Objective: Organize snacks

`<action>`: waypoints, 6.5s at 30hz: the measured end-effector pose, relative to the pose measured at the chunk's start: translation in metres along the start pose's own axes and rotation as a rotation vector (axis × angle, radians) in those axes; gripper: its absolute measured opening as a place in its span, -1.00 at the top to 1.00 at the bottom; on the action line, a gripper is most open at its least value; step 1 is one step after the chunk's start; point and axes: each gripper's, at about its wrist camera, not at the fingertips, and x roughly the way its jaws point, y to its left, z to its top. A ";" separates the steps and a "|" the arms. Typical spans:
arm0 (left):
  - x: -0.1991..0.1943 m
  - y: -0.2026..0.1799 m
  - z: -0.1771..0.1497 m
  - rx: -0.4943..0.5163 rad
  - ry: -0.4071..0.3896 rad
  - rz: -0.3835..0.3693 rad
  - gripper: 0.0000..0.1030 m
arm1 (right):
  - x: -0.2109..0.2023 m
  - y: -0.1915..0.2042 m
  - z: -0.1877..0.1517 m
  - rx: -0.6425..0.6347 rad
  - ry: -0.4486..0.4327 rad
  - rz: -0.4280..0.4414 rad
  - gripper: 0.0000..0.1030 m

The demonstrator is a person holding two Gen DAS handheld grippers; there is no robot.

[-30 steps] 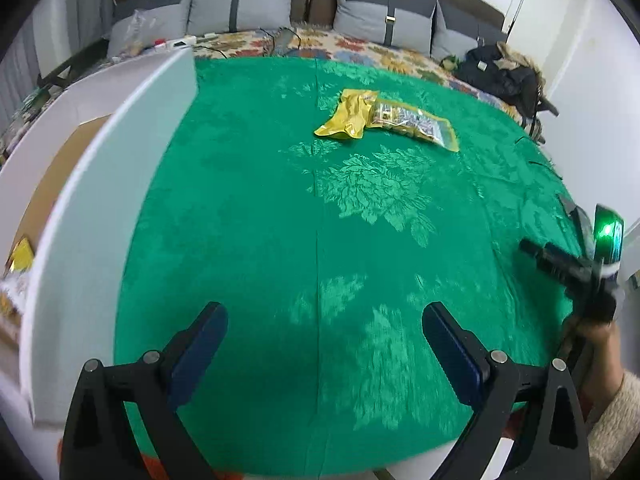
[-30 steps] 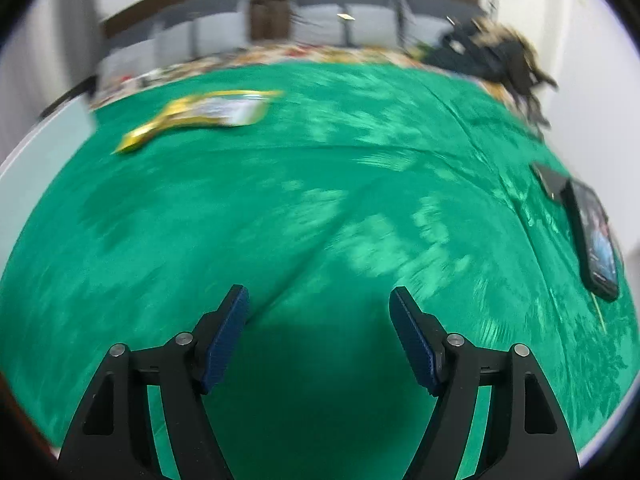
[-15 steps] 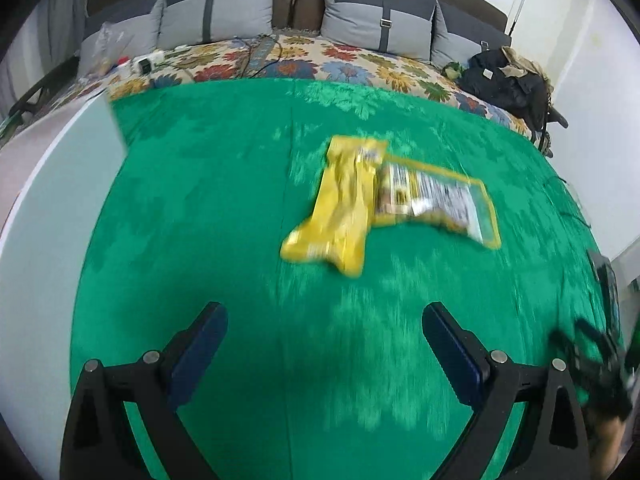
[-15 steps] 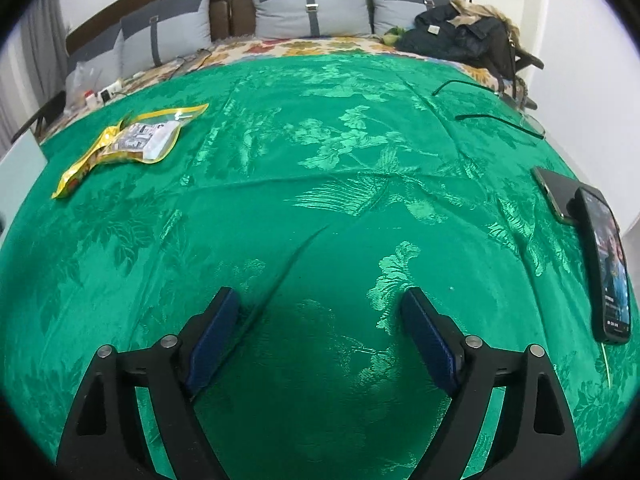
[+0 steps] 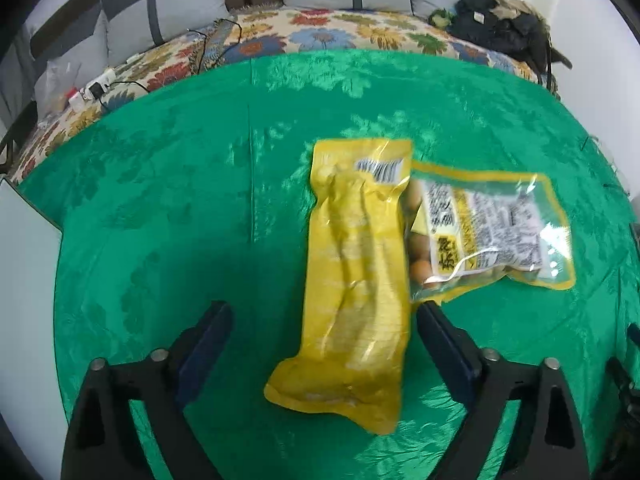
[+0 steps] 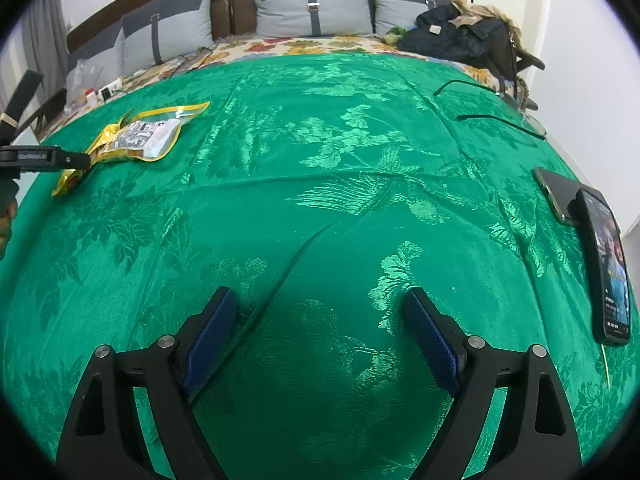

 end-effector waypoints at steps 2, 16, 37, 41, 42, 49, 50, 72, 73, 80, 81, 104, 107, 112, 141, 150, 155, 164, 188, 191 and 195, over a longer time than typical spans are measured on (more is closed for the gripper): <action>0.002 -0.001 -0.004 0.022 -0.003 0.001 -0.56 | 0.000 0.000 0.000 0.000 0.000 0.000 -0.73; -0.036 0.002 -0.064 -0.079 -0.011 -0.001 -0.01 | 0.000 0.000 0.000 0.000 0.000 0.001 -0.73; -0.059 0.007 -0.150 -0.123 -0.149 0.075 -1.00 | 0.000 0.000 -0.001 -0.001 0.001 0.001 -0.73; -0.059 0.007 -0.151 -0.125 -0.170 0.079 -1.00 | 0.000 0.000 -0.001 -0.001 0.000 0.001 -0.73; -0.058 0.007 -0.151 -0.125 -0.170 0.078 -1.00 | 0.000 0.000 -0.001 -0.001 0.000 0.001 -0.73; -0.058 0.007 -0.150 -0.127 -0.171 0.077 -1.00 | 0.000 0.000 -0.001 -0.001 0.001 0.001 -0.73; -0.058 0.007 -0.150 -0.128 -0.171 0.077 -1.00 | 0.000 0.000 -0.001 -0.002 0.001 0.001 -0.74; -0.057 0.008 -0.151 -0.135 -0.173 0.074 -1.00 | 0.043 0.137 0.134 -0.744 0.039 0.349 -0.80; -0.057 0.008 -0.151 -0.135 -0.173 0.074 -1.00 | 0.056 0.156 0.135 -0.831 0.071 0.333 -0.80; -0.056 0.008 -0.152 -0.135 -0.173 0.074 -1.00 | 0.101 0.214 0.149 -0.957 0.099 0.254 -0.80; -0.056 0.008 -0.151 -0.135 -0.173 0.073 -1.00 | 0.110 0.214 0.155 -0.924 0.130 0.247 -0.80; -0.056 0.007 -0.152 -0.135 -0.174 0.075 -1.00 | -0.013 0.109 0.030 -0.218 0.171 0.350 -0.14; -0.056 0.007 -0.152 -0.134 -0.174 0.075 -1.00 | -0.016 0.109 -0.001 -0.240 0.120 0.237 -0.15; -0.055 0.007 -0.152 -0.134 -0.174 0.075 -1.00 | -0.017 0.108 -0.019 -0.220 -0.016 0.159 -0.51; -0.055 0.006 -0.153 -0.134 -0.175 0.075 -1.00 | -0.011 0.106 -0.021 -0.191 -0.004 0.150 -0.70; -0.054 0.006 -0.154 -0.134 -0.175 0.075 -1.00 | -0.011 0.106 -0.021 -0.190 -0.005 0.150 -0.70; -0.054 0.006 -0.154 -0.134 -0.175 0.075 -1.00 | -0.010 0.106 -0.021 -0.190 -0.005 0.150 -0.70; -0.054 0.005 -0.154 -0.134 -0.175 0.075 -1.00 | -0.011 0.106 -0.021 -0.190 -0.005 0.150 -0.70; -0.053 0.004 -0.154 -0.133 -0.176 0.075 -1.00 | -0.011 0.107 -0.022 -0.190 -0.005 0.151 -0.71; -0.053 0.004 -0.154 -0.133 -0.176 0.075 -1.00 | -0.011 0.107 -0.022 -0.190 -0.005 0.151 -0.71; -0.053 0.004 -0.154 -0.133 -0.176 0.075 -1.00 | -0.011 0.107 -0.022 -0.190 -0.005 0.151 -0.70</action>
